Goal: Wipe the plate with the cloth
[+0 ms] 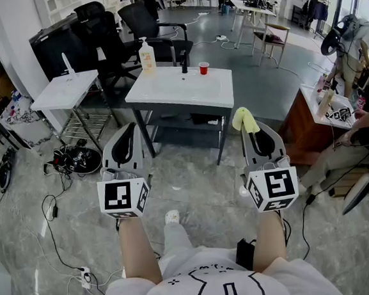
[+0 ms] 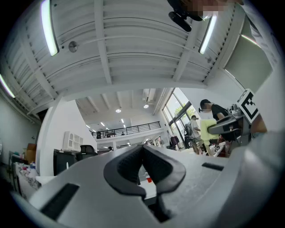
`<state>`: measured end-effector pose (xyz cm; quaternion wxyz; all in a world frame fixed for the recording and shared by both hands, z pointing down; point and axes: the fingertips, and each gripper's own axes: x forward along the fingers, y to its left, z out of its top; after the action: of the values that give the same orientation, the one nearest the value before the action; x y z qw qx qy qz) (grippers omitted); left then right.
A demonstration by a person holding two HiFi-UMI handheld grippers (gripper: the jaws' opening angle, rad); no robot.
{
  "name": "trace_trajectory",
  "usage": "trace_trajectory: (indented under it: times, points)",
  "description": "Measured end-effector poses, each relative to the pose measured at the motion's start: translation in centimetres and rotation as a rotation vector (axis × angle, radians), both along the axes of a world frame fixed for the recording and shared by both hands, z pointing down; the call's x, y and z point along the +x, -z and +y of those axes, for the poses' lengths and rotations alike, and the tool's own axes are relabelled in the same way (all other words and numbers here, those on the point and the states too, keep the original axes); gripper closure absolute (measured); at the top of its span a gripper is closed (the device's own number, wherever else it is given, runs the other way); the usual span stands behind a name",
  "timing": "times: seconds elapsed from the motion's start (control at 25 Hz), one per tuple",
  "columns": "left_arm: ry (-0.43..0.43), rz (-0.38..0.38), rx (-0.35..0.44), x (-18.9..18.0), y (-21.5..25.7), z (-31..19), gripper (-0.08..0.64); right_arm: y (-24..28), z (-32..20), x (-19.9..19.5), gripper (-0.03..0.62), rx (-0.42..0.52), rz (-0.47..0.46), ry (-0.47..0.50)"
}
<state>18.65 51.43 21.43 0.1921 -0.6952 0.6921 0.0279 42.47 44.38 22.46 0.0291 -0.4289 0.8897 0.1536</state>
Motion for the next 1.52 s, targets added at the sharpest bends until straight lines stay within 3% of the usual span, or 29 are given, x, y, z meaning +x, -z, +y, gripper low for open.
trace_trajectory:
  times: [0.12, 0.28, 0.56, 0.72, 0.88, 1.24, 1.32, 1.36, 1.44, 1.52]
  points:
    - [0.014, 0.029, 0.007, -1.2, 0.0, -1.0, 0.549, 0.0, -1.0, -0.4, 0.541, -0.002, 0.001, -0.007]
    - [0.039, -0.004, 0.001, -2.1, 0.1, -2.6, 0.549, 0.1, -2.3, -1.3, 0.541, 0.004, 0.009, -0.009]
    - [0.022, 0.037, 0.004, -5.1, -0.7, -7.6, 0.549, -0.4, -6.1, -4.7, 0.541, 0.020, 0.098, -0.021]
    - [0.007, 0.049, 0.006, -7.4, -0.9, -11.2, 0.549, 0.0, -9.7, -6.5, 0.541, -0.002, 0.054, -0.041]
    - [-0.004, 0.037, -0.004, -10.4, -0.8, -15.3, 0.549, 0.5, -14.0, -9.6, 0.541, -0.018, 0.022, -0.041]
    - [-0.052, 0.063, -0.063, -18.3, -2.9, -25.9, 0.539, -0.7, -23.5, -18.5, 0.541, -0.019, 0.060, -0.038]
    - [-0.097, 0.079, -0.083, -19.6, -3.4, -28.2, 0.332, -1.2, -25.2, -20.0, 0.541, -0.028, 0.071, -0.051]
    - [-0.110, 0.090, -0.086, -20.2, -3.6, -29.3, 0.267, -1.5, -26.0, -20.6, 0.541, -0.033, 0.077, -0.059]
    - [-0.114, 0.114, -0.087, -21.6, -3.9, -31.1, 0.178, -1.8, -27.7, -21.7, 0.541, -0.042, 0.083, -0.080]
    - [-0.126, 0.135, -0.098, -22.8, -4.3, -32.7, 0.140, -2.0, -29.1, -22.7, 0.541, -0.052, 0.076, -0.099]
